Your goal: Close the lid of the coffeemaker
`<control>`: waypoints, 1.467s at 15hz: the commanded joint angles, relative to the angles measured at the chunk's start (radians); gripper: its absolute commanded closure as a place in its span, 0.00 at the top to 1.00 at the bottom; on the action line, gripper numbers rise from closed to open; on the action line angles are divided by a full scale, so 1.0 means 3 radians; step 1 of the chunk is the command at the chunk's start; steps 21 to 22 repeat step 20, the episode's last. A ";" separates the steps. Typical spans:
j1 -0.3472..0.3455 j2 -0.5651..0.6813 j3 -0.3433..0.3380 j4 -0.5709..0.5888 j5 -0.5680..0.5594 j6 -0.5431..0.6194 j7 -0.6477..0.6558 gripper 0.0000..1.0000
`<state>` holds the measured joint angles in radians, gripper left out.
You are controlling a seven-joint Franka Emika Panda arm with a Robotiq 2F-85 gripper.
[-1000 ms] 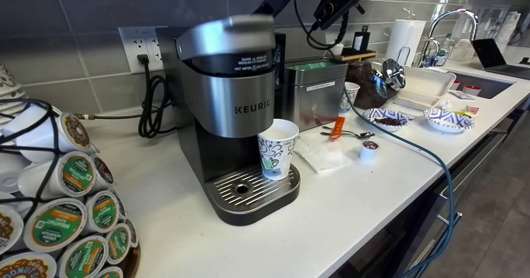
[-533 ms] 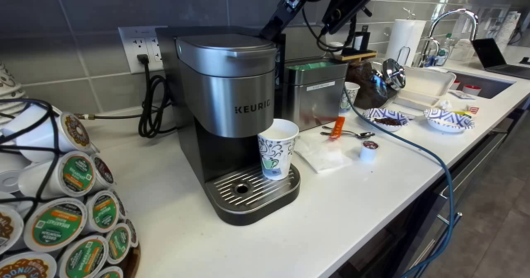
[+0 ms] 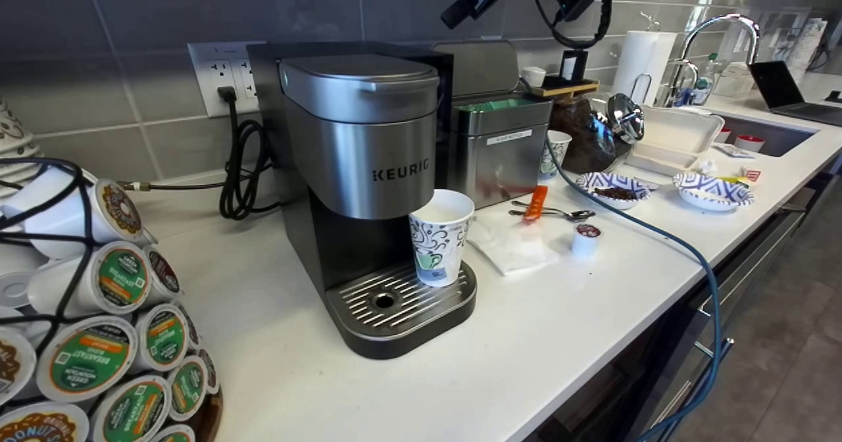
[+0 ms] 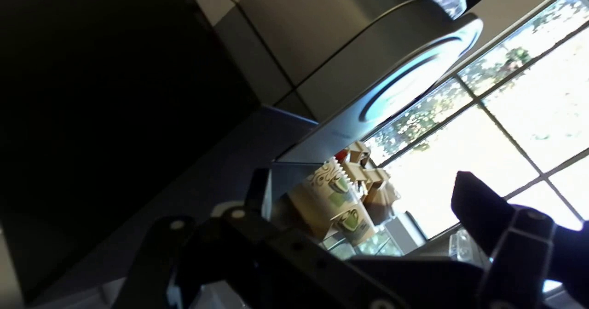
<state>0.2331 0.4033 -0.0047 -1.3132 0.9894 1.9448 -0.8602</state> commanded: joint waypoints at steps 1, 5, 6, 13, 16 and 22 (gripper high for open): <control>0.0020 -0.0495 0.0209 -0.0813 -0.0172 0.0838 0.0237 1.00; 0.0097 -0.0836 0.0449 -0.1478 -0.0344 0.1843 0.0756 1.00; 0.0113 -0.0930 0.0514 -0.1656 -0.0365 0.2106 0.0897 1.00; 0.0373 -0.1541 0.0604 -0.2954 -0.1046 0.3772 0.2228 1.00; 0.0188 -0.1741 0.0603 -0.3545 -0.1585 0.4302 0.2658 1.00; -0.0008 -0.1703 0.0624 -0.3722 -0.1880 0.4658 0.2878 1.00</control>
